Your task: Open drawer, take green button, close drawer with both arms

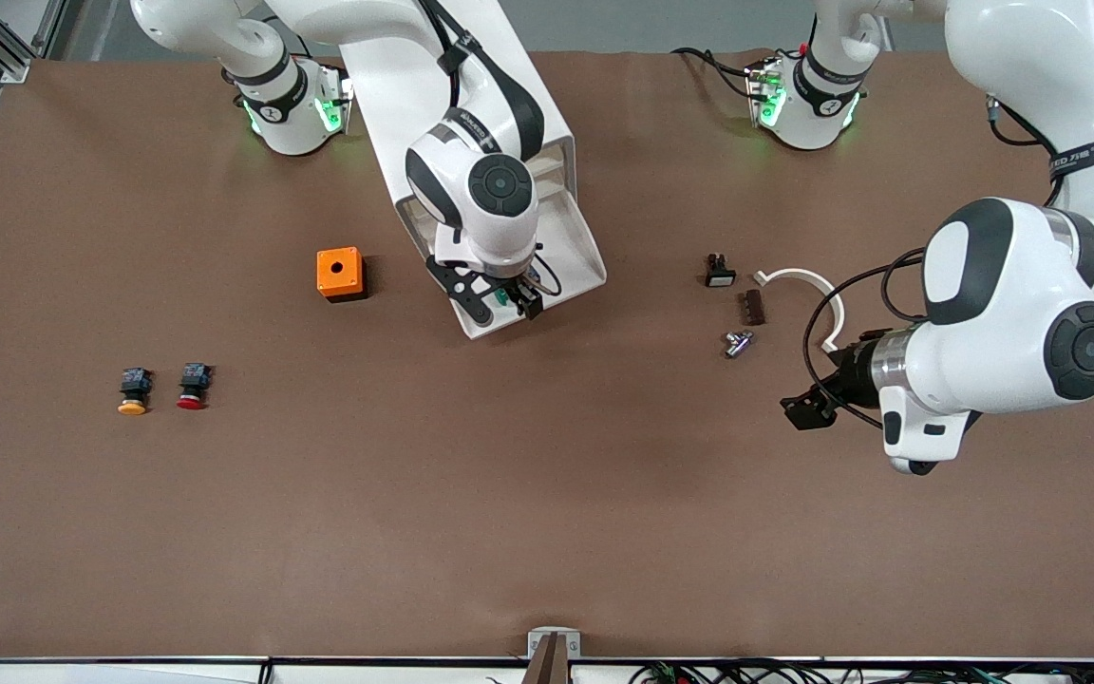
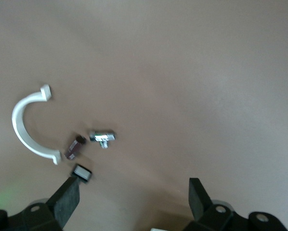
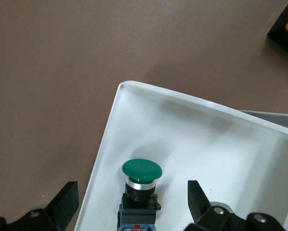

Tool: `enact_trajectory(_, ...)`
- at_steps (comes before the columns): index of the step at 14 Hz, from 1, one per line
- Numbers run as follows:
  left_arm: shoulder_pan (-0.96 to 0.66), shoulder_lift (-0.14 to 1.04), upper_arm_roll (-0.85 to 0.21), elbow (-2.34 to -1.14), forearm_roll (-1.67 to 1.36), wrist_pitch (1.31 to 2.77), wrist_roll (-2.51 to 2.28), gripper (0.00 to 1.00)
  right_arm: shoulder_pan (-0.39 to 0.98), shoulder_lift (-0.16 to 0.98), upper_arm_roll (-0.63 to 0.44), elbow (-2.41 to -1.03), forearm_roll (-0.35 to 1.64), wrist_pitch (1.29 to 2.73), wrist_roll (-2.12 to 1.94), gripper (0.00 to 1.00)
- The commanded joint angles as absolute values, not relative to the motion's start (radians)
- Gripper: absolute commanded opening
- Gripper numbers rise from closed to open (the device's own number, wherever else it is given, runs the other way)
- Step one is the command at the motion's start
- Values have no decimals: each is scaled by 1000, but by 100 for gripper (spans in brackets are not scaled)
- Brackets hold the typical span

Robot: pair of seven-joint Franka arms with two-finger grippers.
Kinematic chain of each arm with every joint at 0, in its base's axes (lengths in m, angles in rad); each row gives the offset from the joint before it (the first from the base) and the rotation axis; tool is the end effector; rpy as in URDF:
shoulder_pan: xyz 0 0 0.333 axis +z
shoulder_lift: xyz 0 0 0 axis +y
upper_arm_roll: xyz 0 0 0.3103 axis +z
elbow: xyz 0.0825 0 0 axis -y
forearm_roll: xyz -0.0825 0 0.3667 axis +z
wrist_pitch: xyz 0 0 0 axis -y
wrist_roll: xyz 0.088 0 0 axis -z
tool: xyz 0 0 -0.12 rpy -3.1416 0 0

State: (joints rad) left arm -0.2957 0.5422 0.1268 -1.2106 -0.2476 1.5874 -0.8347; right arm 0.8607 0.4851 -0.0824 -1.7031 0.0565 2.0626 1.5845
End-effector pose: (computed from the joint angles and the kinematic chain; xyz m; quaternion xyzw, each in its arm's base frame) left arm 0.6552 -0.1608 0.4420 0.9363 0.3298 -0.1139 0.0400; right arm 0.4477 0.4529 0.2948 0.9136 -0.4019 -0.0277 0.0554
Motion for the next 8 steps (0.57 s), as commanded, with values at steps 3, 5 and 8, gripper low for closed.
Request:
enact_trajectory(3,-302,469,123,-1241,-169,1595,-764,100,890,500,-89,-1720,61,2074,1601,100)
enact_trajectory(5,-305,465,123,-1246,-166,1595,-741,100,897,502,-89,-1718,61,2075,1600,100)
enact_trajectory(8,-307,463,123,-1256,-164,1585,-713,100,899,503,-89,-1718,61,2075,1600,100)
